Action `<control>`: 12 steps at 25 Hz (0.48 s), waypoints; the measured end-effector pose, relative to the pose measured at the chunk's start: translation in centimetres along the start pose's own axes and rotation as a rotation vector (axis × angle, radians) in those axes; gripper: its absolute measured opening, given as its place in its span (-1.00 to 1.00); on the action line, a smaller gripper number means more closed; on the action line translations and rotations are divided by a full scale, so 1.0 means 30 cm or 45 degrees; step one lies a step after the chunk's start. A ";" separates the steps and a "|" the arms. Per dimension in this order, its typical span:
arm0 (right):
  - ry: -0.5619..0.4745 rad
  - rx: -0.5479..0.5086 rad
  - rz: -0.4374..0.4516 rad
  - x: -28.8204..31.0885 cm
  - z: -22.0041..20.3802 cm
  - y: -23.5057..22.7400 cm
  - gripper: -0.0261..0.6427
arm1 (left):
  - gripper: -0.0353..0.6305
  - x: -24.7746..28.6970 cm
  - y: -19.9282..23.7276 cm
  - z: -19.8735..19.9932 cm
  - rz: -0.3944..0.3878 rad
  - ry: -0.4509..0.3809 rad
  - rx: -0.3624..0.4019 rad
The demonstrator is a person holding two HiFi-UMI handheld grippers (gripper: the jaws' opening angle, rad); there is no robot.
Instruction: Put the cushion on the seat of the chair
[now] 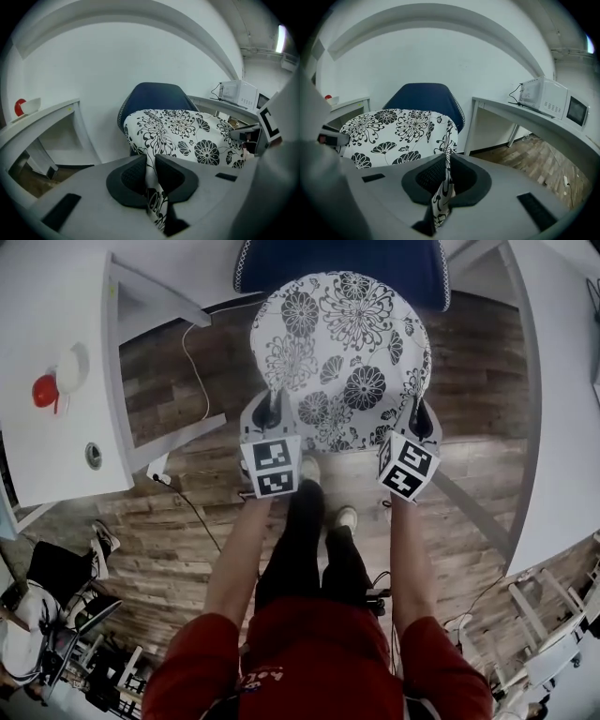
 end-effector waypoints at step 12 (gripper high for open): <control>0.094 0.010 -0.015 0.159 -0.192 0.025 -0.79 | -0.72 0.202 0.026 -0.185 -0.024 0.101 0.026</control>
Point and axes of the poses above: the fingertips, and each gripper's own axes: x forward along the fingers, y to its left, z out of its top, the point moved 1 cm from there along -x, backward along the fingers, and after that the axes turned 1 degree about -x, right-handed, at the moved point
